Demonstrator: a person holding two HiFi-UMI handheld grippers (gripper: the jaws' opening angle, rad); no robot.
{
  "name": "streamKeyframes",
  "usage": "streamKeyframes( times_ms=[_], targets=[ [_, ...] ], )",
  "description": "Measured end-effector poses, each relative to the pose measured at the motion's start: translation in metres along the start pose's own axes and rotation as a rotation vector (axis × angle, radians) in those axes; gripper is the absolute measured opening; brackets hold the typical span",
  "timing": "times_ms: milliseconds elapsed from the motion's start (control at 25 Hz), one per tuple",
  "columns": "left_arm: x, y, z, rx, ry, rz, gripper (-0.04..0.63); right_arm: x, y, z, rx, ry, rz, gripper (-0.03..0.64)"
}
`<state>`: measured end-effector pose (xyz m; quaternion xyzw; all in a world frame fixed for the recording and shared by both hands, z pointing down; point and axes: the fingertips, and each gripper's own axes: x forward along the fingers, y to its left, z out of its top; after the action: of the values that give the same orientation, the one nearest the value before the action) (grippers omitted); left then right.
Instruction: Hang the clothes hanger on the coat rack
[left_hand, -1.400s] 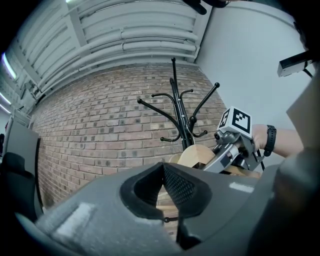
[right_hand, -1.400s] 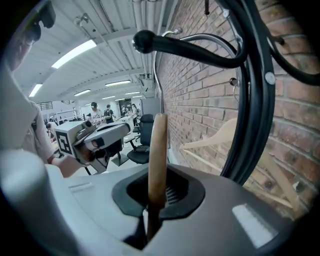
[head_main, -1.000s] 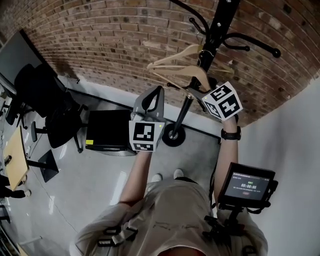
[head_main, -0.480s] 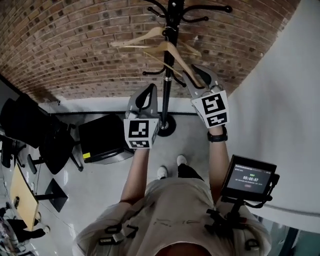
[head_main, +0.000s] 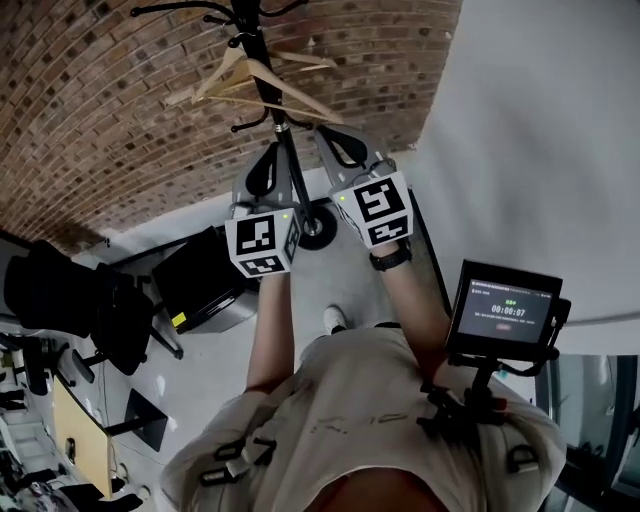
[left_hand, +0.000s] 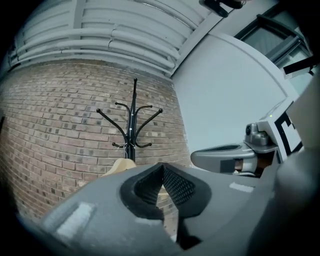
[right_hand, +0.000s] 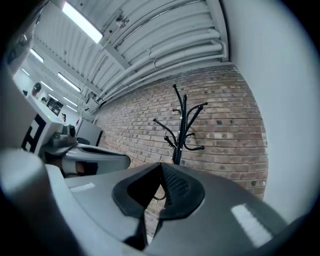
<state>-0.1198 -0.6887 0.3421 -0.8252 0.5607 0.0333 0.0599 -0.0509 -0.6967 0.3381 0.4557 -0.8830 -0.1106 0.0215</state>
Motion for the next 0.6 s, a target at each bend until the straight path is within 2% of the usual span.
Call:
streamKeyframes(
  times_ms=[120, 240, 320, 440, 600],
  targets=[
    [-0.023, -0.023, 0.018, 0.007, -0.016, 0.02, 0.0, -0.041, 0.003, 0.001, 0.049, 0.009, -0.014, 0.005],
    [-0.055, -0.065, 0.029, 0.015, -0.02, 0.032, 0.0, -0.103, 0.008, 0.007, 0.065, -0.002, -0.016, 0.005],
    [-0.074, -0.101, 0.023, 0.006, -0.014, 0.036, 0.0, -0.148, 0.006, 0.002, 0.079, -0.007, -0.024, 0.005],
    [-0.099, -0.165, 0.001, -0.025, 0.008, 0.028, 0.0, -0.211, -0.006, -0.031, 0.157, 0.005, -0.033, 0.005],
    [-0.153, -0.259, 0.004, -0.021, 0.054, -0.03, 0.0, -0.308, -0.01, -0.048, 0.253, 0.092, -0.077, 0.005]
  ],
)
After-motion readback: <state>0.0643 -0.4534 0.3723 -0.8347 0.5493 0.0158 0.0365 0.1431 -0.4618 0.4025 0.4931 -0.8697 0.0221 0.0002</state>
